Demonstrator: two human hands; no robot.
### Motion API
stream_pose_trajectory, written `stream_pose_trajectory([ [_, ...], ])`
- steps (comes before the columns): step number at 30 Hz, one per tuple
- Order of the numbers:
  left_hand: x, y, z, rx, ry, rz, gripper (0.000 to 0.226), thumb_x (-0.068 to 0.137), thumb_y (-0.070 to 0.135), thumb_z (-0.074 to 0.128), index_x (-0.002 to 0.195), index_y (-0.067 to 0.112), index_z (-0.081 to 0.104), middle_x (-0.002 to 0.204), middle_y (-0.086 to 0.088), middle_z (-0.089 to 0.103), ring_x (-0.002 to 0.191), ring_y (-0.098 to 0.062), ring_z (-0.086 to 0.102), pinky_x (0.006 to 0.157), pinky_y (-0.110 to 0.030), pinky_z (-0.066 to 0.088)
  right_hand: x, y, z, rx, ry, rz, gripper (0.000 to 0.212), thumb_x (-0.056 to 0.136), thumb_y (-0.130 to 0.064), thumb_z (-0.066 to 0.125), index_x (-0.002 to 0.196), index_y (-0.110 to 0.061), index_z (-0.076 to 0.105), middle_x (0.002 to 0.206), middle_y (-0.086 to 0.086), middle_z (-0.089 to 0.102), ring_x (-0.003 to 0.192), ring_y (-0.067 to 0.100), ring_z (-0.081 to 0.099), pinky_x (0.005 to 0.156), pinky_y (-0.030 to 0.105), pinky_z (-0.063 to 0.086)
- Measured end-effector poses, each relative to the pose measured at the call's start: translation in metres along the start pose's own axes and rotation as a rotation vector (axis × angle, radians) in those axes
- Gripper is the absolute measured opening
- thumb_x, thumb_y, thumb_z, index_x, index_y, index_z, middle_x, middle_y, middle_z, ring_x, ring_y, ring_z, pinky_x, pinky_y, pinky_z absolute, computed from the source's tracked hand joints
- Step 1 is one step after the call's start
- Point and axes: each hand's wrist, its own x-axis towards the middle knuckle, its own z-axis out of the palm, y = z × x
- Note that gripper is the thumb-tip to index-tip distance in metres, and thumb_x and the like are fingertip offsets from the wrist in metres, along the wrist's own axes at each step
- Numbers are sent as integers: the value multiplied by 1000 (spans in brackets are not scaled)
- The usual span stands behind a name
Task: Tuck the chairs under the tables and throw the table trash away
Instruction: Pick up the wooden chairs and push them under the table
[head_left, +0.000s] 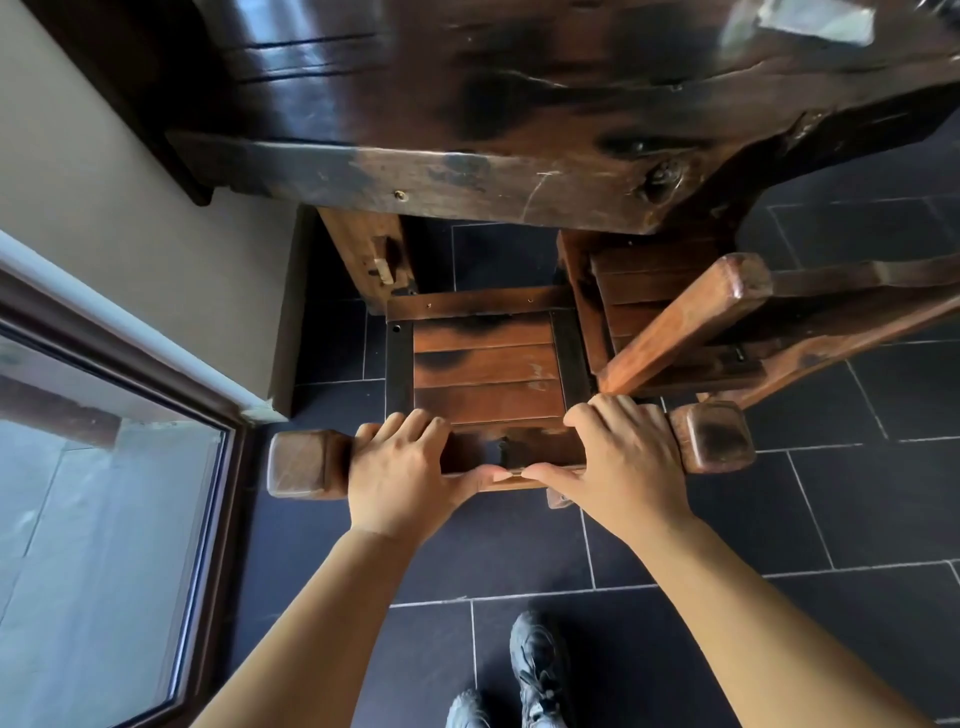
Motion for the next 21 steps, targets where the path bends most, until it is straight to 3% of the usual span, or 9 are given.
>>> stream_pose_trajectory([
  [7, 23, 1, 5, 14, -5, -13, 67, 73, 83, 45, 75, 19, 65, 77, 3, 63, 72, -27, 61, 66, -39, 43, 23, 12, 5, -19, 38, -29, 64, 78, -77, 57, 93, -15, 61, 91, 4, 63, 85, 26, 57, 79, 41, 44],
  [21, 72, -7, 14, 35, 40, -4, 71, 73, 84, 39, 75, 19, 66, 79, 4, 65, 76, -27, 64, 67, -38, 44, 72, 26, 10, -78, 11, -56, 72, 85, -81, 40, 97, -13, 59, 94, 6, 61, 87, 26, 56, 78, 42, 44],
])
